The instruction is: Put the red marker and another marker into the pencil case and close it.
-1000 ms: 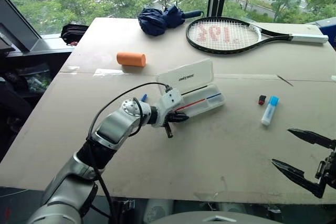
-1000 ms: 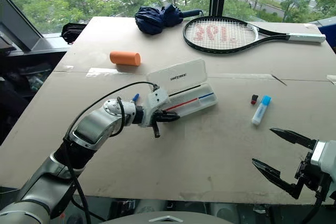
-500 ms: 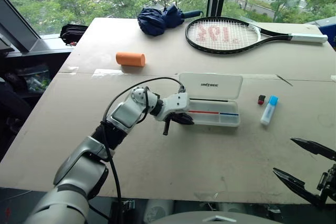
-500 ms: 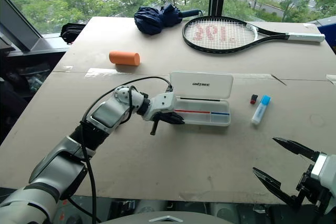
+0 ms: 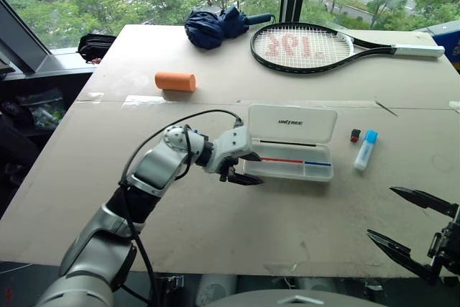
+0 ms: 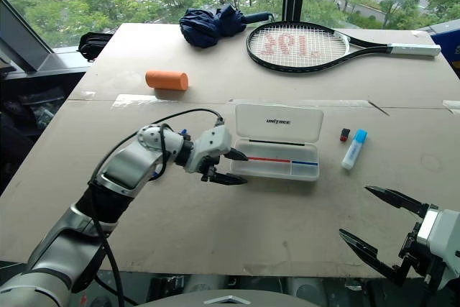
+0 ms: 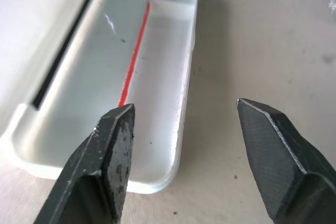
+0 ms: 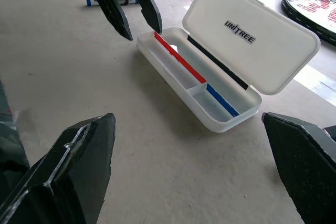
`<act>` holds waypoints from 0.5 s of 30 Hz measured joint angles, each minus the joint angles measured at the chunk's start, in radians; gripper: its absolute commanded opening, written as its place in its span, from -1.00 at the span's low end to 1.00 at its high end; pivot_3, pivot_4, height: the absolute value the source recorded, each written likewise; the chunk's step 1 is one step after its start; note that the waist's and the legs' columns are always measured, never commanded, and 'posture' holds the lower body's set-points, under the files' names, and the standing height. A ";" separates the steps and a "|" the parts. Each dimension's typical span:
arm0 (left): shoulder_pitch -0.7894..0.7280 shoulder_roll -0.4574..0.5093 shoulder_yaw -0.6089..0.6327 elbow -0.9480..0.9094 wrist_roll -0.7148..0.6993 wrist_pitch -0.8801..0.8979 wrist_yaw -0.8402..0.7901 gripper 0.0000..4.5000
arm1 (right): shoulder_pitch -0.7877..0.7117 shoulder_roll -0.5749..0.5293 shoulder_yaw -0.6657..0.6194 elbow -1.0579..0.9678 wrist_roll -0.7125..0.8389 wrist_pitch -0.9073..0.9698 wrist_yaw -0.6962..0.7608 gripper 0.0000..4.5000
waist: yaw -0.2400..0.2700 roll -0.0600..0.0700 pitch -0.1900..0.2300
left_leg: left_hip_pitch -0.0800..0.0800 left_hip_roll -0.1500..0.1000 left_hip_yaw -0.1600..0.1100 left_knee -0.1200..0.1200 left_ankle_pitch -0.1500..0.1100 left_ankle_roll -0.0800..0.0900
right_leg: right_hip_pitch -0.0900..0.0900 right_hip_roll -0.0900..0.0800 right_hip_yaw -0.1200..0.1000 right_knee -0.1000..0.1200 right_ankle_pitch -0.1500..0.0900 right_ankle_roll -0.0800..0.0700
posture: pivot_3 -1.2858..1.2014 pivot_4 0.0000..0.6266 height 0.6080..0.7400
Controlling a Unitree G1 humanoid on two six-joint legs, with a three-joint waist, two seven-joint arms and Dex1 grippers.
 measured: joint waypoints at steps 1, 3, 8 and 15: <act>0.059 0.002 0.101 -0.068 -0.053 0.064 0.051 0.26 | -0.014 -0.006 0.013 0.005 0.003 0.005 0.000 1.00 | -0.002 0.000 0.000 | 0.000 0.000 0.000 0.000 0.000 0.000 | 0.000 -0.001 0.000 0.000 0.000 0.000 | 0.03 -0.52 0.85; 0.155 0.010 0.251 -0.160 -0.106 0.162 0.150 0.26 | -0.041 -0.013 0.037 0.011 0.014 0.014 -0.001 1.00 | -0.002 0.000 0.000 | 0.000 0.001 -0.001 0.000 0.000 0.000 | 0.000 -0.001 0.000 0.000 0.000 0.000 | 0.03 -0.52 0.85; 0.319 0.022 0.413 -0.211 -0.061 0.327 0.418 0.26 | -0.164 -0.049 0.149 0.015 0.037 0.050 -0.015 1.00 | 0.009 0.000 0.000 | 0.001 -0.001 -0.002 0.000 0.000 0.000 | 0.001 -0.001 -0.001 0.000 0.000 0.000 | 0.03 -0.52 0.85; 0.337 0.006 0.369 -0.180 0.027 0.374 0.620 0.16 | -0.269 -0.091 0.217 0.076 0.039 0.067 -0.005 1.00 | 0.015 -0.002 0.000 | 0.000 -0.004 -0.001 0.000 0.000 0.000 | 0.001 -0.004 -0.001 0.000 0.000 0.000 | 0.03 -0.52 0.85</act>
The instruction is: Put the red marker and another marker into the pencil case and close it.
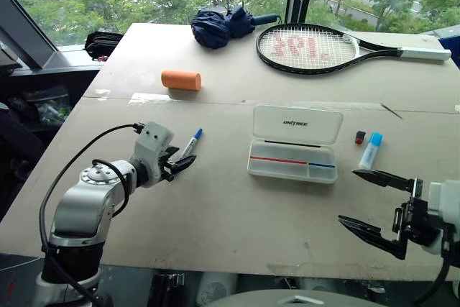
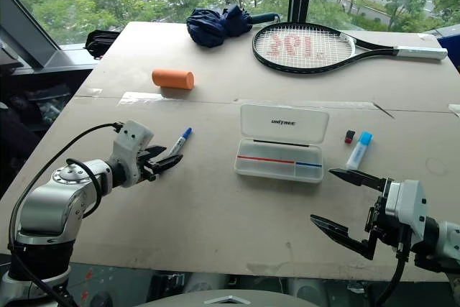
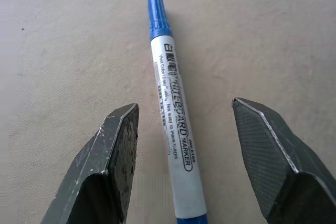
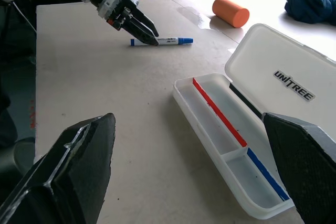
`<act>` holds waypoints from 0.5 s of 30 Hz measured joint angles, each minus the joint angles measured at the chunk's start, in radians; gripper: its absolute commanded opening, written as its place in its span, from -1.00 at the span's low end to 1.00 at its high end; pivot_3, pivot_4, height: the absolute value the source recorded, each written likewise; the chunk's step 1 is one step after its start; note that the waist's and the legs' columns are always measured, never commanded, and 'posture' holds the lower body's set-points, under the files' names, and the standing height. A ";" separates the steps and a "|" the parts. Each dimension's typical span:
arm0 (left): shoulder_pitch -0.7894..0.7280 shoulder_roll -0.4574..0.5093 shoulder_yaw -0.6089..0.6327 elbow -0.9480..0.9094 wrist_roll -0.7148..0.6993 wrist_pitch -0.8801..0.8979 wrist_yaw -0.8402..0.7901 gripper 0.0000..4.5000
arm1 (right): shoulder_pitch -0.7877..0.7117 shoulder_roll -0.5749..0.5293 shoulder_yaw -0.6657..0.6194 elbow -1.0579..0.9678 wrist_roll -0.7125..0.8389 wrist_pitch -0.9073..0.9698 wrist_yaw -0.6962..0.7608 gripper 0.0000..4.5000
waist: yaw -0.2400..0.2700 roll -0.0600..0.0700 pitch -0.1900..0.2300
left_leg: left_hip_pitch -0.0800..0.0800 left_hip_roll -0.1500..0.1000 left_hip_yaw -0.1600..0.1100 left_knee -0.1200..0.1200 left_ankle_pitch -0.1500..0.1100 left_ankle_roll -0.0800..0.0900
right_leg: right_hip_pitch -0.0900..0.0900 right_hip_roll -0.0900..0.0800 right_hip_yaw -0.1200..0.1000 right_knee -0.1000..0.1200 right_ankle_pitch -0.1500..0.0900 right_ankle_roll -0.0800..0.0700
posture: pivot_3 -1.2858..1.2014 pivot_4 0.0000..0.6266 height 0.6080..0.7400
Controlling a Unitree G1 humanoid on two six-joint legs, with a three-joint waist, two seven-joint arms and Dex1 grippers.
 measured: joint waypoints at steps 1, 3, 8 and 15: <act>-0.006 -0.006 -0.010 0.003 0.011 -0.006 0.016 0.02 | -0.003 -0.002 0.001 0.011 0.000 0.000 0.003 1.00 | 0.000 0.000 -0.001 | 0.000 0.000 -0.001 0.000 0.000 0.000 | 0.000 0.000 0.000 0.000 0.000 0.000 | 0.03 -0.52 0.85; -0.009 -0.019 -0.024 0.018 0.030 -0.023 0.045 -0.31 | -0.005 -0.005 0.001 0.021 0.000 0.000 0.008 1.00 | 0.001 0.003 -0.003 | 0.001 0.000 -0.001 0.000 0.000 0.000 | 0.001 0.000 0.000 0.001 0.000 0.000 | 0.03 -0.52 0.85; -0.001 -0.006 -0.025 0.039 0.039 -0.063 0.049 -0.97 | 0.032 0.000 -0.001 0.023 -0.006 -0.010 0.011 1.00 | 0.000 0.006 -0.005 | 0.001 0.000 -0.001 0.000 0.000 0.000 | 0.001 0.000 0.000 0.001 0.000 0.000 | 0.03 -0.52 0.85; -0.048 0.106 -0.089 0.049 -0.087 -0.181 -0.272 -0.97 | 0.143 0.040 -0.059 0.023 -0.022 -0.047 0.009 1.00 | -0.001 0.003 -0.003 | 0.000 0.000 -0.002 0.000 0.000 0.000 | 0.000 0.000 0.000 0.000 0.000 -0.001 | 0.03 -0.52 0.85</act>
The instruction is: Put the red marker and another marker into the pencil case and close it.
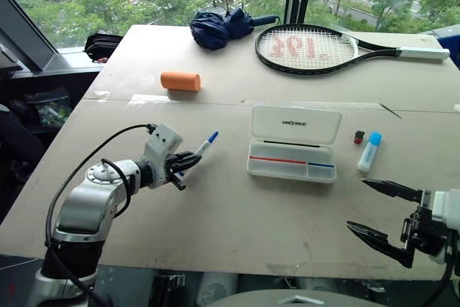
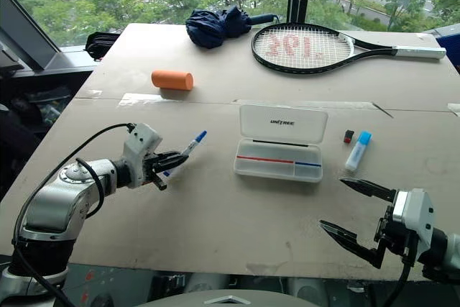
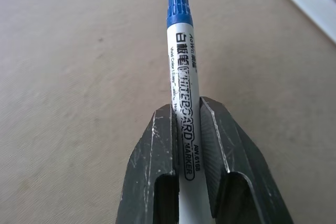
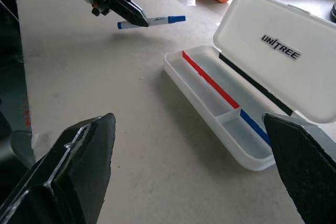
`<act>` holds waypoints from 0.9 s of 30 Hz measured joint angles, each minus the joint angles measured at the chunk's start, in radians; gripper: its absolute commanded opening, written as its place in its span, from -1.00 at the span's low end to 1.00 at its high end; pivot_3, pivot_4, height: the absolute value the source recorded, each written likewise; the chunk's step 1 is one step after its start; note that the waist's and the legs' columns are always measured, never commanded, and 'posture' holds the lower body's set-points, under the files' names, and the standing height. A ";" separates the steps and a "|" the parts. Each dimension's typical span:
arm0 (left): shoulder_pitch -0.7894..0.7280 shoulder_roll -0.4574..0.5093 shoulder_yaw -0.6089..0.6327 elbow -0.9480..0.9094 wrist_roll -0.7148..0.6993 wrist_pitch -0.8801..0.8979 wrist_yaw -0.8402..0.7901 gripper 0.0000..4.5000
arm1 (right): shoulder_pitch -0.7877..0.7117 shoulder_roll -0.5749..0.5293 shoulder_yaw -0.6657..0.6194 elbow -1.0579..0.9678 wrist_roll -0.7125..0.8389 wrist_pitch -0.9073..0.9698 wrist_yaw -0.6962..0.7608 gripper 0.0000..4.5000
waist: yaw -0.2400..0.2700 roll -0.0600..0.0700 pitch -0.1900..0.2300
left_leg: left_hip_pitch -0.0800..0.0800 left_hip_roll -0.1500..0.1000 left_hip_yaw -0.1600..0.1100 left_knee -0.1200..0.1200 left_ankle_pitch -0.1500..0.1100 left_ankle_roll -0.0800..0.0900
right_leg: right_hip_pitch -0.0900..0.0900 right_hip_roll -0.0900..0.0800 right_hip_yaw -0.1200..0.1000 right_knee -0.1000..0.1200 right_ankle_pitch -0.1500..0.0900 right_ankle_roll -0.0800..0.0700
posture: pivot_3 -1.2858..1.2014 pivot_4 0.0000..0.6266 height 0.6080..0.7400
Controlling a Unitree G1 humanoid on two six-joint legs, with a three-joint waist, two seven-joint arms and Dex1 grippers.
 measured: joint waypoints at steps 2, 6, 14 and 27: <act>-0.132 0.039 -0.095 -0.001 -0.014 -0.024 -0.133 -0.97 | 0.044 0.017 -0.031 0.005 -0.008 -0.018 0.001 1.00 | 0.010 0.000 0.000 | 0.000 -0.001 0.000 0.000 0.000 0.000 | 0.000 0.000 -0.002 0.000 0.000 0.000 | 0.03 -0.52 0.85; -0.380 -0.009 -0.289 0.058 0.018 -0.098 -0.284 -0.97 | 0.083 0.044 -0.068 0.006 -0.016 -0.041 -0.001 1.00 | 0.006 0.000 0.000 | 0.001 -0.003 0.005 0.000 0.000 0.000 | 0.001 0.001 0.002 -0.001 0.000 0.000 | 0.03 -0.52 0.85; -0.751 -0.279 -0.596 0.553 0.246 -0.353 -0.424 -0.97 | 0.156 0.075 -0.134 -0.015 -0.017 -0.061 -0.016 1.00 | -0.018 -0.002 0.001 | 0.000 -0.002 0.005 0.000 0.000 0.001 | -0.002 0.005 0.003 0.000 0.000 0.001 | 0.03 -0.52 0.85; -0.804 -0.403 -0.617 0.806 0.397 -0.515 -0.458 0.05 | 0.209 0.096 -0.179 -0.081 -0.014 -0.059 -0.053 1.00 | -0.015 -0.003 0.003 | -0.001 -0.001 0.004 0.000 -0.001 0.002 | -0.002 0.006 0.002 0.000 0.000 0.001 | 0.03 -0.52 0.85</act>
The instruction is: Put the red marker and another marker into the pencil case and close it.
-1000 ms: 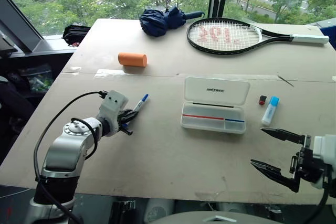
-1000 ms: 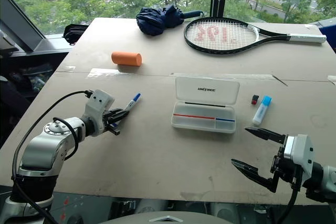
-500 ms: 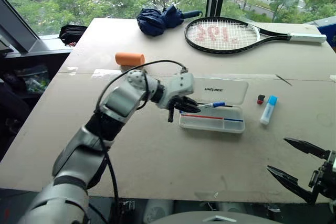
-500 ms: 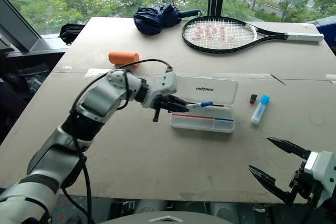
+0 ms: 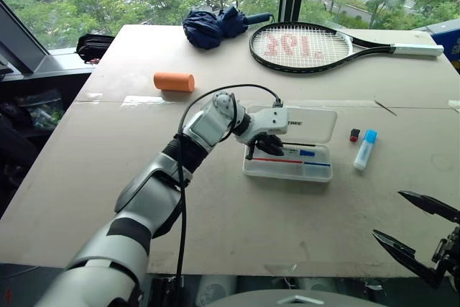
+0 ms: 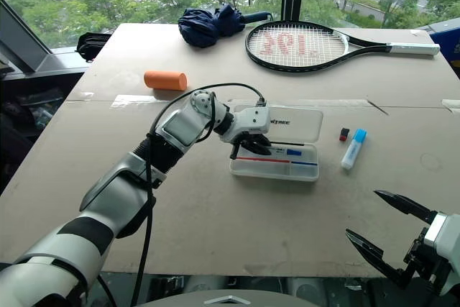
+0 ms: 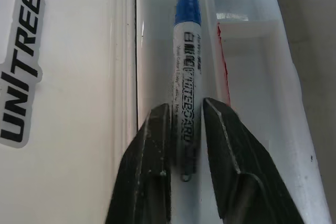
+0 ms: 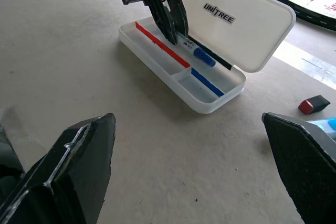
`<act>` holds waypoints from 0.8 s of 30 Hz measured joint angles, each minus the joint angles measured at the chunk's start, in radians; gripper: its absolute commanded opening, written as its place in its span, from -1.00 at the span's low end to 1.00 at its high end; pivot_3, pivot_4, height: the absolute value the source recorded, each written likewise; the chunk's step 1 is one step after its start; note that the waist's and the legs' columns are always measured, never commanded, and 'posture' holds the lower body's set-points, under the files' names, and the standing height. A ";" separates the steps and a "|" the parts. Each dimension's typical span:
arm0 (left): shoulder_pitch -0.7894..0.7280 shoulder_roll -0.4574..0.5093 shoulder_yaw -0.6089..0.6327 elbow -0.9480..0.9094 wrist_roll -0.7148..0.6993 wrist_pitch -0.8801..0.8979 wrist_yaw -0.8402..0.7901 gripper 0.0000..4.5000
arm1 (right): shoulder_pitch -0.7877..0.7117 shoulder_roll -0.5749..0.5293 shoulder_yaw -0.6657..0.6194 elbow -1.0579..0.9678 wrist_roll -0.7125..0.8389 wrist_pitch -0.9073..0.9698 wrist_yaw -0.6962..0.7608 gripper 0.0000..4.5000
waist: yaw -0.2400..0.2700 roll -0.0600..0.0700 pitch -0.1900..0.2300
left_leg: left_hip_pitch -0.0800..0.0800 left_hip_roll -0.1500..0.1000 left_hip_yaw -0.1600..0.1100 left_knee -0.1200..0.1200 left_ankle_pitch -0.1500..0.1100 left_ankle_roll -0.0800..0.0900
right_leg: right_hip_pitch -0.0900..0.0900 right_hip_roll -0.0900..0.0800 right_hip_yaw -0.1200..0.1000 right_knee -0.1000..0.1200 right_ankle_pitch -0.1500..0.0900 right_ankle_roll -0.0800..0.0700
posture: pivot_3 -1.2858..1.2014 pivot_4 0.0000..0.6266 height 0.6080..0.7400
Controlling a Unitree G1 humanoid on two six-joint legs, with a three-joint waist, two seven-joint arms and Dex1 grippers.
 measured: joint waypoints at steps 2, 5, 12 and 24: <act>0.008 0.000 0.011 -0.026 -0.004 0.015 0.002 0.44 | -0.002 0.001 0.000 -0.002 0.001 0.006 -0.016 1.00 | 0.000 0.000 0.000 | 0.000 0.000 0.000 0.000 0.000 0.000 | 0.000 0.000 0.000 0.000 0.000 0.000 | 0.03 -0.52 0.85; 0.043 0.029 0.073 -0.144 -0.045 0.104 0.005 0.58 | -0.082 0.002 0.005 -0.012 0.027 0.093 -0.145 1.00 | -0.006 0.000 0.000 | 0.000 0.002 0.000 0.000 0.000 0.000 | 0.000 0.000 0.001 0.001 0.000 0.000 | 0.03 -0.52 0.85; 0.302 0.188 0.319 -0.623 -0.290 0.419 0.020 0.58 | -0.335 -0.024 0.127 -0.004 0.035 0.426 -0.514 1.00 | -0.020 0.003 0.001 | 0.001 0.005 0.000 0.000 0.000 0.000 | -0.001 0.000 0.001 0.002 0.000 -0.001 | 0.03 -0.52 0.85; 0.688 0.333 0.630 -1.065 -0.610 0.599 0.160 0.58 | -0.878 0.178 0.346 0.144 -0.075 0.991 -1.072 1.00 | 0.005 0.004 0.002 | 0.000 0.002 -0.001 0.000 0.000 -0.001 | -0.001 -0.003 0.000 0.001 0.000 -0.001 | 0.03 -0.52 0.85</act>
